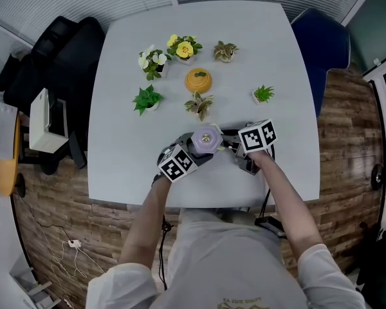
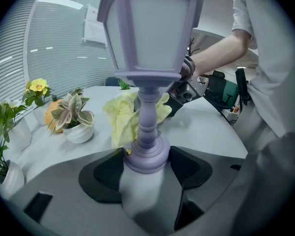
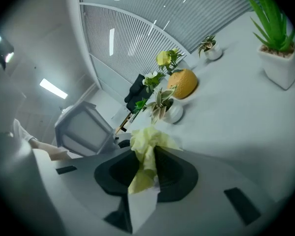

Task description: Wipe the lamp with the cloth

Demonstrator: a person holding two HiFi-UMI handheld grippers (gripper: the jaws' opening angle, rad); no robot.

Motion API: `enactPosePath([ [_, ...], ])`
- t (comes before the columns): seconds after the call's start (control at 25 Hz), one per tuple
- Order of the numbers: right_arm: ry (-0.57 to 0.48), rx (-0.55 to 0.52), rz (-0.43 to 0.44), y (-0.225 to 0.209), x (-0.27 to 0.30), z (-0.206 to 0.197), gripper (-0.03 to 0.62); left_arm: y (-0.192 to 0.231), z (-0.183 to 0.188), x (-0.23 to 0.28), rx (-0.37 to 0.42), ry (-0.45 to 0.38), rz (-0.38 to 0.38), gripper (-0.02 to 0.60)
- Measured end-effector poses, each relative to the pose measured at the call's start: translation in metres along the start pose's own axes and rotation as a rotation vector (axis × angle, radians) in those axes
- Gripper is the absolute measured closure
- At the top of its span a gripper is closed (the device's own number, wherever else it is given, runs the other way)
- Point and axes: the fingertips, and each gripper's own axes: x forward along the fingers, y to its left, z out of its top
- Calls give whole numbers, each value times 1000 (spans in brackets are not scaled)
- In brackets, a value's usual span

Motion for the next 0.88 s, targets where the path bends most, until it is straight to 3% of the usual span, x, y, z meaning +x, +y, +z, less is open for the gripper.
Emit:
enactPosePath([
  [0.12,42,-38,-81,-9,2,-8,493,-1,-1,0,-2,3,-3,278],
  [0.32,46,-62,-98,-6,1,-9,493,0,-1,0,-6,5,-3,278],
  [0.88,-16,-178,11,32,-20,-10,493,0,0,0,-15,7,11,279],
])
